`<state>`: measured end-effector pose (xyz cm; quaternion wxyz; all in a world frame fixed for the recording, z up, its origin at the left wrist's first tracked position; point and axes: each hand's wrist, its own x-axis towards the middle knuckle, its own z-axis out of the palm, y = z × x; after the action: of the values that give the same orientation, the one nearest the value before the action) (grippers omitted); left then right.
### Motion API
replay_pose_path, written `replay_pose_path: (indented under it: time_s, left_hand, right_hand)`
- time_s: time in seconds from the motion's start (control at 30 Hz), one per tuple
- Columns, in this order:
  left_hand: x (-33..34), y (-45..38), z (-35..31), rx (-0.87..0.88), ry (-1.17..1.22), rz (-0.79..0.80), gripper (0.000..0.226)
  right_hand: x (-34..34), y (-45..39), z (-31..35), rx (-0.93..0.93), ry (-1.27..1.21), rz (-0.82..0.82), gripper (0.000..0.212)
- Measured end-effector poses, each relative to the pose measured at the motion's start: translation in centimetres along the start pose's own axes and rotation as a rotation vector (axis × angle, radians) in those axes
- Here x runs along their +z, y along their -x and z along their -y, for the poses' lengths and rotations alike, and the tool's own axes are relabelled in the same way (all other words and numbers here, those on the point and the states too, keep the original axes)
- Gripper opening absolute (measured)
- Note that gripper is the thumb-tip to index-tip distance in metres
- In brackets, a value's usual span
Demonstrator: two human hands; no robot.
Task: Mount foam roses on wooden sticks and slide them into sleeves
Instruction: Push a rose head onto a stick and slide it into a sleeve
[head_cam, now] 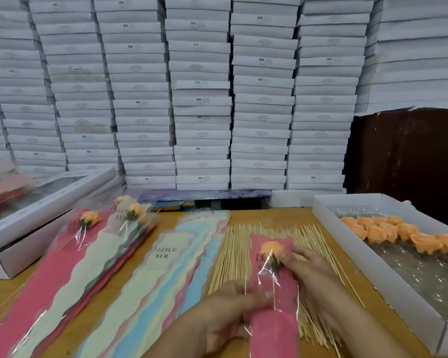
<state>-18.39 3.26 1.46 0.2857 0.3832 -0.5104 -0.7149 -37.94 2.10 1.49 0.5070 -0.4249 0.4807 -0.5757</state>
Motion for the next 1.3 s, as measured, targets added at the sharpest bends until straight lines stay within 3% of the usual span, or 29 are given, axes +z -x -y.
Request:
replay_pose_path:
  time_s: [0.1,0.23,0.33,0.47,0.57,0.7,0.83,0.97,1.13,1.3]
  left_hand:
    - [0.0,-0.1,0.0,0.010,-0.008,-0.011,0.031]
    - [-0.4,-0.6,-0.1,0.095,0.070,-0.147,0.032]
    - [-0.5,-0.9,-0.2,0.169,0.142,-0.275,0.042]
    - [-1.0,-1.4,0.1,0.198,0.230,-0.374,0.037]
    - [-1.0,-1.5,0.0,0.221,0.193,-0.327,0.040]
    - [-0.5,-1.0,-0.1,0.142,0.082,-0.188,0.056]
    - [-0.3,-0.4,0.3,0.013,-0.085,-0.057,0.045]
    - [-0.4,-0.5,0.3,0.028,-0.117,-0.042,0.034]
    - [-0.3,-0.6,0.1,0.097,-0.103,-0.124,0.040]
    - [-0.2,-0.1,0.0,0.045,-0.160,-0.040,0.043]
  right_hand:
    - [0.2,0.3,0.2,0.024,0.025,0.039,0.062]
    - [0.6,1.2,0.4,0.114,0.125,0.202,0.069]
    - [1.0,1.9,0.6,0.181,0.243,0.371,0.065]
    - [1.3,2.4,0.7,0.207,0.319,0.453,0.046]
    - [1.2,2.4,0.9,0.187,0.305,0.442,0.031]
    - [1.2,2.0,0.7,0.131,0.179,0.228,0.025]
    - [0.8,1.4,0.4,0.098,0.139,0.083,0.018]
    - [0.8,1.3,0.4,0.081,0.106,0.105,0.017]
    - [0.8,1.5,0.2,0.080,0.162,0.231,0.024]
    - [0.7,1.2,0.1,0.026,0.146,0.143,0.006]
